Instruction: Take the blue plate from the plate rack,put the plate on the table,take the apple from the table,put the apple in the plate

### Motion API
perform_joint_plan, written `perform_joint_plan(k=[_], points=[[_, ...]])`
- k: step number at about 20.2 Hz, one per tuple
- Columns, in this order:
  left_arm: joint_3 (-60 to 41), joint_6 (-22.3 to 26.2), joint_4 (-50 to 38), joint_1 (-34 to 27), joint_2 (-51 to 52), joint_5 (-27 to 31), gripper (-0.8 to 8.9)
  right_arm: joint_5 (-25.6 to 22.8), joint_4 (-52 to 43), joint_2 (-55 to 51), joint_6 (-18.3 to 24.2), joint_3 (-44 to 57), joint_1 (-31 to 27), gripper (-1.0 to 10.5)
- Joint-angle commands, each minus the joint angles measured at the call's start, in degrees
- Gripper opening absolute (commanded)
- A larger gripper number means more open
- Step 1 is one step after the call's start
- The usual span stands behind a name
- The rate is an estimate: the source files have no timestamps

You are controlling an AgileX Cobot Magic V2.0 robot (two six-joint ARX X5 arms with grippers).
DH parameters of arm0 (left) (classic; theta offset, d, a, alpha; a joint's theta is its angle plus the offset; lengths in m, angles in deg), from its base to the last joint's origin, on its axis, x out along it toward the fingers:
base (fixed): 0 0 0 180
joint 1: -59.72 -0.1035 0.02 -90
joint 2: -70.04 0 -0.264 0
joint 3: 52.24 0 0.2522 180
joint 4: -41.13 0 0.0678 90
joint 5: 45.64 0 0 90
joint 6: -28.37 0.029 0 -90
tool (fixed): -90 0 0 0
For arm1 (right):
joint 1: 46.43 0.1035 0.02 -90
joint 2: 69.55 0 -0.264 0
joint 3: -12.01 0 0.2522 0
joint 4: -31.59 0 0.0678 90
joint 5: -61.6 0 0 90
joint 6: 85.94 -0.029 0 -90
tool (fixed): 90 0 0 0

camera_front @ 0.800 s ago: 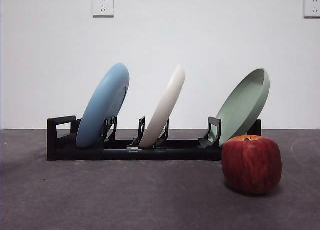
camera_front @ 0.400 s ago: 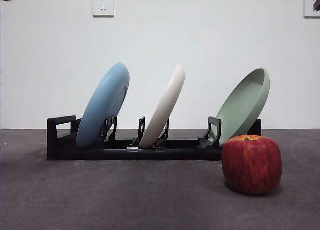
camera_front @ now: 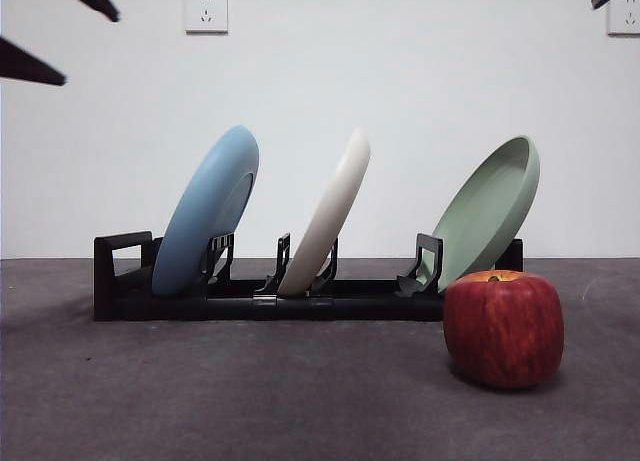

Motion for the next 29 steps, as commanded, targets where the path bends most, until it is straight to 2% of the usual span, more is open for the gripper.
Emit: perform_joint_plan(k=[1,5,9,13,18,20,23,24,29], points=[[5.88,0.35,-0.59,2.93,-5.81,2.12,4.09,0.07,-0.13,0.07,0.35,-0.11,0.11,3.8],[17.77,4.46,3.02,7.45,-17.51,8.55,4.05,0.07,-0.13,0.07,0.20,-0.11,0.11,3.8],[25.29,6.60,3.78,11.15,-27.41,11.85,4.04,-0.11,-0.13,0.09,0.24,-0.11,0.11,3.8],[28.04,8.96,3.19,13.20,-34.25,14.71,4.04,-0.09,-0.13,0.09,0.24,-0.11,0.11,3.8],[28.04,9.16,3.23,13.38,-37.77,14.78,3.94,-0.15,-0.11,0.09,0.24,-0.11,0.11,3.8],[28.04,9.18,3.56,13.38,-38.16,14.56,2.67,-0.15,-0.11,0.09,0.24,-0.11,0.11,3.8],[28.04,10.03,3.52,13.88,-38.16,14.03,0.19,-0.17,-0.09,0.09,0.24,-0.11,0.09,3.8],[28.04,11.06,3.61,14.08,-38.16,14.10,-0.12,-0.20,-0.09,0.09,0.24,-0.11,0.09,3.8],[28.04,11.30,2.82,14.53,-38.03,14.14,-0.09,-0.35,-0.09,0.09,0.26,-0.11,0.09,3.8]])
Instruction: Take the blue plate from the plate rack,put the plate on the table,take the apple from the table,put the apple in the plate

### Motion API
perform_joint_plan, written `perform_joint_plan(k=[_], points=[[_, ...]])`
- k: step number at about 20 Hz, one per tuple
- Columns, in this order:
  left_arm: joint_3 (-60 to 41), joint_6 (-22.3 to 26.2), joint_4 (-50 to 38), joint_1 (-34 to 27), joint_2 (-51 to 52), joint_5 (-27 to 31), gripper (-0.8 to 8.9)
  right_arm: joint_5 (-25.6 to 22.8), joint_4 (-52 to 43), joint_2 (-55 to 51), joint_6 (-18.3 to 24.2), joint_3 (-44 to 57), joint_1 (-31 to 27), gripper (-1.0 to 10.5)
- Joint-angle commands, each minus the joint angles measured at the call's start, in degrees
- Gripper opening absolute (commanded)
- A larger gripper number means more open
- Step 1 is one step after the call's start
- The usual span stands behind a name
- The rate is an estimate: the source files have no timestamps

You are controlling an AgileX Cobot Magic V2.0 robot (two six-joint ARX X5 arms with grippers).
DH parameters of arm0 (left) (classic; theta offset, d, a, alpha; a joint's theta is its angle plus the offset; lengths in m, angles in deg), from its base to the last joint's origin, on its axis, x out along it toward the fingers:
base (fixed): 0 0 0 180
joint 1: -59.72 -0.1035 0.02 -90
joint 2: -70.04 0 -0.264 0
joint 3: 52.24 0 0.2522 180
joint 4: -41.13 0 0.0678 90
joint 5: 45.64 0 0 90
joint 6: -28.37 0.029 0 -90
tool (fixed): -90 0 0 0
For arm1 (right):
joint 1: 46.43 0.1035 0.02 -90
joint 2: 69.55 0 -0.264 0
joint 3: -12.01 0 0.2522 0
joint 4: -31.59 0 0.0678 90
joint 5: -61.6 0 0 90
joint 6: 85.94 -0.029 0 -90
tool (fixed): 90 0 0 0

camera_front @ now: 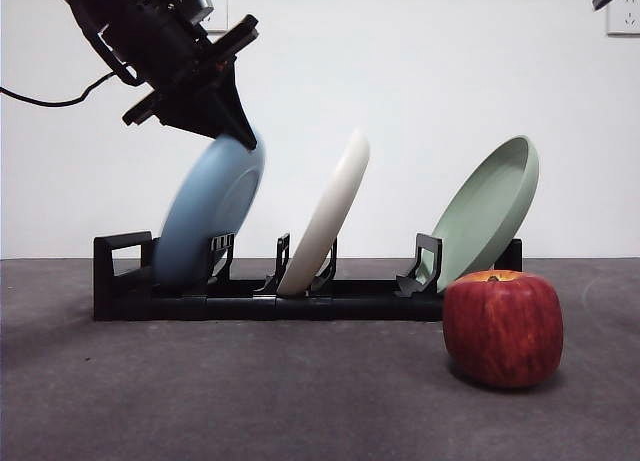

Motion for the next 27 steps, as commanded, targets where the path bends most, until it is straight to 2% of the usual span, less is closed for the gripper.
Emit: perform_joint_plan(k=[1,4,7,10,13,16,19,20,22,25,27], points=[[-0.17,1.46,-1.25,-0.24,-0.15,0.94,-0.09,-0.15,-0.13,0.07,0.26,-0.11,0.09,3.8],[2.82,1.46,-0.74,-0.22,0.98,0.92,-0.09,-0.15,-0.15,0.07,0.48,-0.11,0.09,3.8],[9.88,2.40,3.19,0.31,2.67,0.96,-0.09,-0.15,-0.15,0.07,0.48,-0.11,0.09,3.8],[20.65,5.77,13.73,1.66,3.72,1.05,-0.09,-0.15,-0.17,0.13,0.46,-0.11,0.09,3.8],[29.48,11.63,26.23,3.96,6.36,1.57,-0.09,-0.15,-0.15,0.17,0.46,-0.11,0.09,3.8],[30.60,14.32,34.51,6.10,11.85,2.38,-0.08,-0.15,-0.02,0.17,0.44,-0.11,0.09,3.8],[30.58,17.22,45.24,8.28,16.85,9.81,-0.08,-0.15,1.31,0.17,0.46,-0.11,0.09,4.0],[30.58,18.03,48.46,9.31,18.10,12.48,-0.08,-0.15,1.68,0.17,0.44,-0.11,0.09,4.6],[30.56,18.12,53.29,11.08,19.71,14.49,-0.08,-0.20,2.14,0.17,0.44,-0.11,0.09,5.5],[30.27,17.00,57.48,13.70,20.63,14.67,-0.08,-0.22,2.21,0.17,0.44,-0.11,0.09,5.4],[28.26,15.56,57.48,17.86,21.40,14.91,-0.08,-0.24,2.21,0.17,0.44,-0.11,0.09,5.4]])
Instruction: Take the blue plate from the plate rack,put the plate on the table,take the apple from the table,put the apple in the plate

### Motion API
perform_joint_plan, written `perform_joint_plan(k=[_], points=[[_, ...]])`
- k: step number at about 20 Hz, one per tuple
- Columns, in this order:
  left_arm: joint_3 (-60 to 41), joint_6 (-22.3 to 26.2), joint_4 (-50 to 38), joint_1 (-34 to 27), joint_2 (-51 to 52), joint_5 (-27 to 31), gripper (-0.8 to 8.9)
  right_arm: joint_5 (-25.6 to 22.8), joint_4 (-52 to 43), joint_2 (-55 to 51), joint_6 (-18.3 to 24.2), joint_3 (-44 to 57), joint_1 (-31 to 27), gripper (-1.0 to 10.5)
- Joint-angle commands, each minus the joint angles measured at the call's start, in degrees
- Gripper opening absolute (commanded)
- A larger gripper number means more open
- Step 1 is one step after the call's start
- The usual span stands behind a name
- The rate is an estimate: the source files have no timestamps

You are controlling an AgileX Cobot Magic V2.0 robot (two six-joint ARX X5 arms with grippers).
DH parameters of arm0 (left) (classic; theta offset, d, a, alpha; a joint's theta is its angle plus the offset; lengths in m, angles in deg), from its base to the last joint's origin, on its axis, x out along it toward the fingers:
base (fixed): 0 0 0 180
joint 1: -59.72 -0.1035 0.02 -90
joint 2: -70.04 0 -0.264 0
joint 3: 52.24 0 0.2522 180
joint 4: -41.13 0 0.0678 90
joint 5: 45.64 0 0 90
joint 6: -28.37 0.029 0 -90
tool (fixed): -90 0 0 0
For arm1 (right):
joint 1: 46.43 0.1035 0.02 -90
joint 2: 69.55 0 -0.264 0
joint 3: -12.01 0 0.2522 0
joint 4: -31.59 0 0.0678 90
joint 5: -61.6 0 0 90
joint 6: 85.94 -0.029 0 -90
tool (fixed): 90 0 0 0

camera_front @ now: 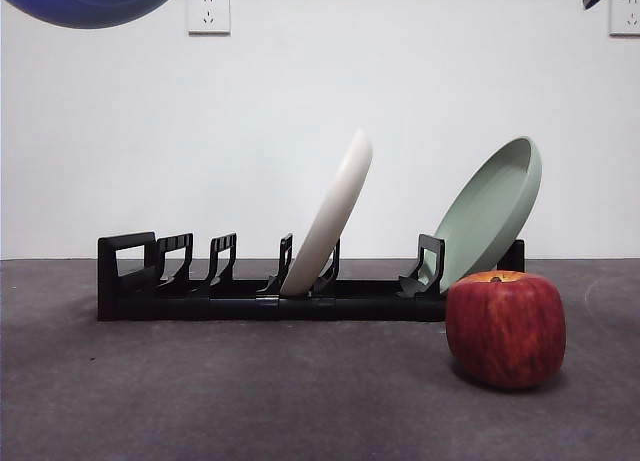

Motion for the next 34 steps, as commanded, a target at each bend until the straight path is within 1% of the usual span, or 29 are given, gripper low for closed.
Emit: perform_joint_plan(k=[1,3,4,5,8,11,12,14,16,18,20,22,24,25,26,27,28,29,32,34], points=[[-3.52,-1.79,3.02,5.46,1.03,1.18,-0.08,-0.22,-0.13,0.09,0.44,-0.13,0.09,5.4],[-9.31,-5.38,2.93,11.45,2.10,9.16,-0.08,-0.35,-0.13,0.09,0.44,-0.13,0.09,5.4],[-13.29,-7.85,1.92,14.56,2.78,14.62,-0.08,-0.35,-0.11,0.09,0.44,-0.13,0.09,5.4],[-16.98,-9.90,-0.15,17.03,3.43,17.51,-0.09,-0.35,-0.13,0.09,0.42,-0.13,0.09,5.4],[-29.92,-15.04,-10.82,24.17,4.33,18.34,-0.09,-0.37,-0.13,0.09,0.42,-0.13,0.09,5.4],[-41.07,-17.94,-23.21,28.59,3.21,18.88,-0.09,-0.61,-0.17,0.09,0.42,-0.13,0.09,5.4],[-44.78,-18.56,-28.28,29.90,2.47,20.02,-0.09,-1.88,-0.15,0.09,0.42,-0.13,0.09,5.4],[-50.03,-18.08,-35.85,31.01,0.63,24.04,-0.09,-3.19,-0.15,0.09,0.44,-0.13,0.09,5.4],[-52.24,-15.19,-38.99,31.23,-2.78,26.23,-0.09,-3.19,-0.17,0.09,0.42,-0.13,0.09,5.4],[-52.24,-13.09,-39.93,31.23,-7.23,26.64,-0.09,-3.17,-0.15,0.09,0.42,-0.13,0.09,5.4],[-52.24,-9.79,-42.29,31.26,-11.45,26.88,-0.09,-3.19,-0.17,0.09,0.42,-0.13,0.09,5.4],[-52.24,-8.35,-44.39,31.23,-15.67,26.84,-0.08,-3.17,-0.15,0.09,0.28,-0.13,0.09,5.4],[-52.24,-8.24,-45.18,31.21,-17.90,26.64,0.08,-3.17,-0.15,0.09,0.13,-0.13,0.09,5.4],[-52.24,-8.37,-45.24,31.19,-17.92,26.51,0.59,-3.10,-0.15,0.09,-0.09,-0.13,0.09,5.4],[-52.22,-9.29,-45.48,31.30,-17.90,26.51,1.91,-3.10,-0.15,0.09,-0.17,-0.13,0.11,5.4],[-52.11,-10.82,-45.59,31.41,-17.86,26.82,3.54,-3.10,-0.13,0.09,-0.24,-0.13,0.11,5.4],[-52.00,-11.69,-45.53,31.19,-17.42,27.47,4.57,-2.97,-0.13,0.09,-0.74,-0.13,0.11,5.4],[-51.98,-11.74,-45.64,30.91,-16.94,28.41,4.77,-2.73,-0.11,0.09,-1.22,-0.13,0.11,5.4],[-50.42,-11.72,-44.59,30.80,-14.75,30.51,4.76,-2.64,-0.09,0.09,-1.68,-0.13,0.61,5.4],[-47.19,-11.69,-42.62,30.80,-11.87,34.80,4.76,-2.62,-0.09,0.20,-1.62,-0.13,2.32,5.4]])
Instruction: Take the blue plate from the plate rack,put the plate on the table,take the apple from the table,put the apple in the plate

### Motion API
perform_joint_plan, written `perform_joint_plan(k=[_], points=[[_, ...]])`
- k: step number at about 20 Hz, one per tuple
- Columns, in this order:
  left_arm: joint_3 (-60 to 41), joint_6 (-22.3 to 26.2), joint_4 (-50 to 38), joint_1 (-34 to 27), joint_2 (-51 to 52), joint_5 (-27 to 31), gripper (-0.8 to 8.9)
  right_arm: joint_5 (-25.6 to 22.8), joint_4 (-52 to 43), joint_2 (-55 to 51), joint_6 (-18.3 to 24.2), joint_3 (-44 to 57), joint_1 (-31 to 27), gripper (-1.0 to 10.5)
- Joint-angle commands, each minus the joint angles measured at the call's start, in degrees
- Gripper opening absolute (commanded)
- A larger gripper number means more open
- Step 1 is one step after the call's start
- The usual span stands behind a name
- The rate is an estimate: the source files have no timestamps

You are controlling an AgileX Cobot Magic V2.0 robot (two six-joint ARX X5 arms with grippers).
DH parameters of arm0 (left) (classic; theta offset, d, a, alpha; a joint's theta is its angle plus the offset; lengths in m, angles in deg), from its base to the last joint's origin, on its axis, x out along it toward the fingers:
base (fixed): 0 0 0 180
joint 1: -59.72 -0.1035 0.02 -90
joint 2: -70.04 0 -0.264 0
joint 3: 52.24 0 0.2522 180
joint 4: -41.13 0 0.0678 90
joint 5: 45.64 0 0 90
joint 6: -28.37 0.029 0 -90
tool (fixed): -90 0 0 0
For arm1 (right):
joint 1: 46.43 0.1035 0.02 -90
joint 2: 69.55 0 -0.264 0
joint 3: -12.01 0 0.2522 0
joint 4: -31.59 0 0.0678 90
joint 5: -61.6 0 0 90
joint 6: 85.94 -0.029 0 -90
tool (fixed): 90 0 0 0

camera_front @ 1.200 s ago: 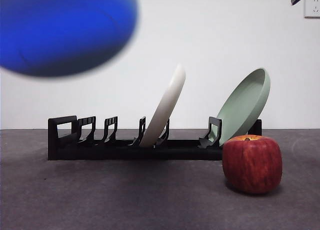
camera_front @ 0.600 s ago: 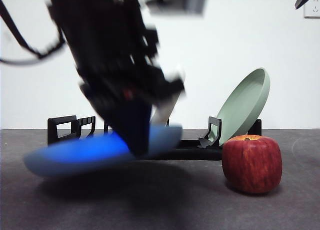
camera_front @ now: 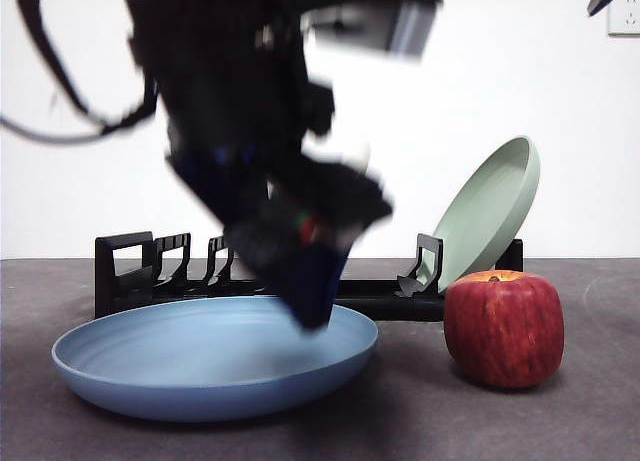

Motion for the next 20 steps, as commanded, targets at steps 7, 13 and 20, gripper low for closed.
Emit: perform_joint_plan(k=[7,13,20], points=[[28.72,3.45,11.89,-3.69,12.61,13.57,4.75,-0.44,-0.11,5.49,1.20,-0.15,14.08,6.4],[55.67,6.84,21.66,-12.63,13.62,19.50,4.71,-12.17,-0.13,15.98,2.75,-0.17,27.98,6.4],[67.43,7.04,30.40,-16.35,13.66,19.67,4.71,-19.91,-2.23,32.35,5.33,-0.17,32.74,6.4]])
